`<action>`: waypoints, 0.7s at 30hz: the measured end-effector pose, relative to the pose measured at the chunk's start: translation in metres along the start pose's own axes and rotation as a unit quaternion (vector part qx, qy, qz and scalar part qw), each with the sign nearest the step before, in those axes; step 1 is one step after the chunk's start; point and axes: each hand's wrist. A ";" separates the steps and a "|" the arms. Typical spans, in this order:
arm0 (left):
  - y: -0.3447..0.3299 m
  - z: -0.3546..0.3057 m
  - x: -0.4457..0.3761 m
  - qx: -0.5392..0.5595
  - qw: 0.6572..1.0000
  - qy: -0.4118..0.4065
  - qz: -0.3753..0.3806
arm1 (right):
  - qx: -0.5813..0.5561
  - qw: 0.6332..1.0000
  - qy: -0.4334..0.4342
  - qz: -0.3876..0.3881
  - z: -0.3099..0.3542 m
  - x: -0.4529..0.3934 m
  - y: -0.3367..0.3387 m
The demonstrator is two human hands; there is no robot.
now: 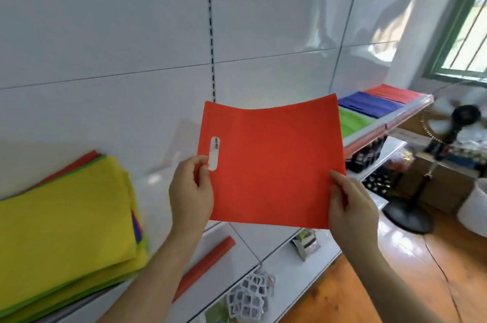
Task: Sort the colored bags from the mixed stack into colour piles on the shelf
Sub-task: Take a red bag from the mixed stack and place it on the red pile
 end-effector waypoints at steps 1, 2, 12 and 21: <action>-0.021 -0.013 0.005 0.005 1.000 -0.007 0.017 | 0.019 1.000 -0.006 -0.001 -0.013 -0.003 0.018; -0.041 -0.026 0.010 0.011 0.999 -0.016 0.038 | 0.036 0.999 -0.016 -0.001 -0.028 -0.007 0.036; -0.255 -0.169 0.071 0.030 0.983 -0.095 0.152 | 0.122 0.989 -0.056 -0.053 -0.172 -0.074 0.205; -0.409 -0.227 0.089 0.017 0.968 -0.108 0.226 | 0.166 0.977 -0.118 -0.060 -0.286 -0.135 0.280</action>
Point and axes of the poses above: each hand's wrist, its own x-axis away from the middle knuckle, its own y-axis out of the back of the hand, z = x × y, and after that the axes turned 6 degrees about -x, right-handed
